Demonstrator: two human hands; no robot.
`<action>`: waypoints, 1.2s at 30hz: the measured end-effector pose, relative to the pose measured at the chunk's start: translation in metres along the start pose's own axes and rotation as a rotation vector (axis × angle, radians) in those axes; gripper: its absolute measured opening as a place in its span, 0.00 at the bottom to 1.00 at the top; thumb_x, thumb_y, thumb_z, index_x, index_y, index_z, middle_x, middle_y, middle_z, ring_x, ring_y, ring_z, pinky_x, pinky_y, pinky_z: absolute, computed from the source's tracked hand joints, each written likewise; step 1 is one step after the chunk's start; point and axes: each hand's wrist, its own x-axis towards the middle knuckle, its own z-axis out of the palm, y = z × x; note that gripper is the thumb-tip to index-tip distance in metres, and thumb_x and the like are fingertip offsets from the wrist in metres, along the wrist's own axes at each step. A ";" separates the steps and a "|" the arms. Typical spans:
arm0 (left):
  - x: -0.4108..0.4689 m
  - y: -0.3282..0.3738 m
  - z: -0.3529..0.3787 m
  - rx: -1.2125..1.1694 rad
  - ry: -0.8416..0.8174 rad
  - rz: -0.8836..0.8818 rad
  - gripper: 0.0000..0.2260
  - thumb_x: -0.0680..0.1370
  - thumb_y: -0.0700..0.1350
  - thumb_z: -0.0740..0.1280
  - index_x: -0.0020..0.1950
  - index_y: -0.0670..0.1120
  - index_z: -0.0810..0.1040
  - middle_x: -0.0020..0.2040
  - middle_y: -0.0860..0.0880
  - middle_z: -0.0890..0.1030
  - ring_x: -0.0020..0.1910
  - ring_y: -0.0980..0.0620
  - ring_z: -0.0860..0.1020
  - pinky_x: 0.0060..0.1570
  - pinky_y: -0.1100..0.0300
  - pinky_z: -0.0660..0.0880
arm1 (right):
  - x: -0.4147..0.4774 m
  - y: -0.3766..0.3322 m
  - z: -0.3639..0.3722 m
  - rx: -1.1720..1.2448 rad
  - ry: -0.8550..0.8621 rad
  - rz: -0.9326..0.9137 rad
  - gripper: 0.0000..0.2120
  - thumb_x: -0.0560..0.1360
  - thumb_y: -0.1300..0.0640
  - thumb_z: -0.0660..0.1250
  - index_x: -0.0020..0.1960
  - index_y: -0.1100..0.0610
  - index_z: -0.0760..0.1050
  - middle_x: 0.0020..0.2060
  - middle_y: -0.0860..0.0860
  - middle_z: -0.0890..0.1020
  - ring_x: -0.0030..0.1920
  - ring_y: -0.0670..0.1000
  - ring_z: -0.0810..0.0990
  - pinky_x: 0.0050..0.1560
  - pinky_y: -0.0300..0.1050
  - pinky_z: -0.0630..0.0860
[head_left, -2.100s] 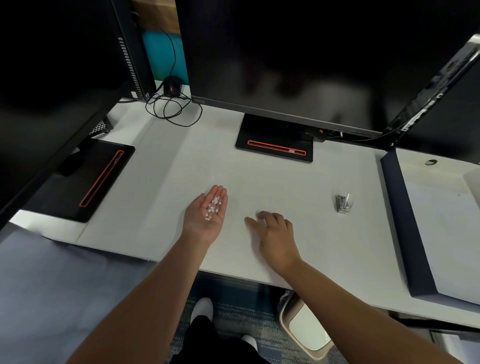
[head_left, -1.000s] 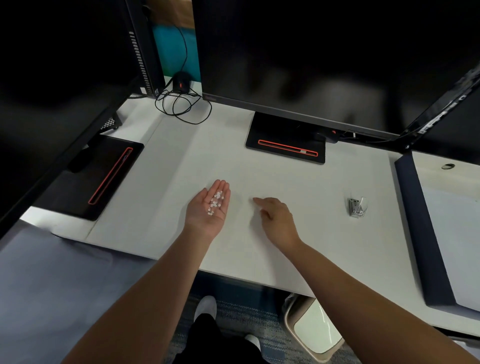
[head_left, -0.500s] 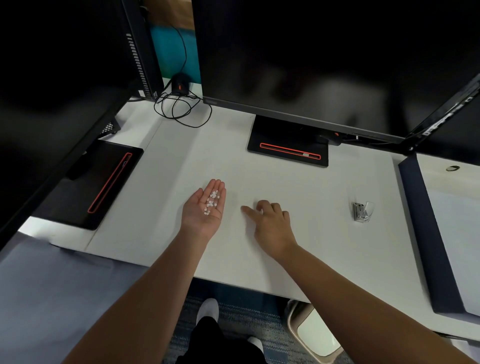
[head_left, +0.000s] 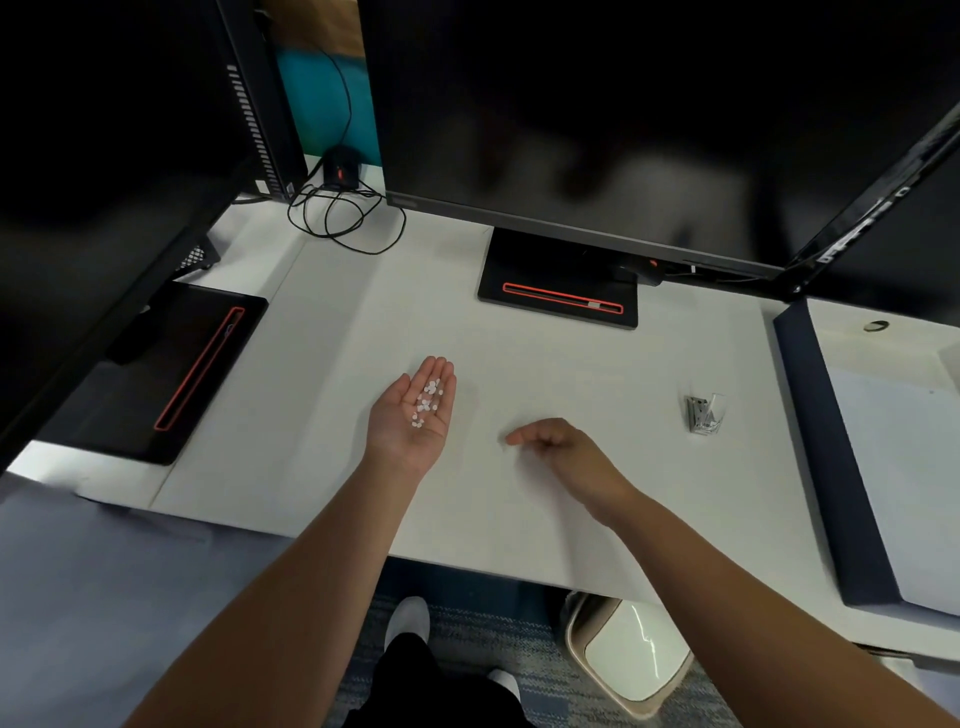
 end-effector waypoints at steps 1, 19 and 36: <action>-0.001 -0.002 0.001 0.003 -0.003 -0.005 0.15 0.82 0.42 0.55 0.53 0.34 0.77 0.45 0.39 0.84 0.51 0.44 0.81 0.54 0.53 0.77 | 0.000 0.004 0.001 -0.057 0.014 -0.038 0.22 0.75 0.74 0.52 0.52 0.57 0.81 0.49 0.40 0.76 0.51 0.36 0.74 0.49 0.19 0.66; -0.011 -0.025 -0.005 0.054 0.007 -0.045 0.15 0.82 0.43 0.56 0.54 0.34 0.78 0.48 0.39 0.84 0.52 0.44 0.81 0.50 0.52 0.81 | -0.015 0.030 0.027 -0.485 0.273 -0.323 0.27 0.73 0.72 0.52 0.63 0.53 0.77 0.61 0.55 0.78 0.61 0.55 0.75 0.61 0.49 0.72; -0.016 -0.040 -0.006 0.173 -0.012 -0.112 0.17 0.82 0.46 0.54 0.55 0.39 0.79 0.51 0.42 0.83 0.52 0.49 0.81 0.48 0.57 0.76 | -0.009 -0.040 0.067 -0.391 0.347 -0.267 0.11 0.74 0.62 0.62 0.44 0.52 0.83 0.45 0.48 0.83 0.51 0.52 0.73 0.52 0.48 0.65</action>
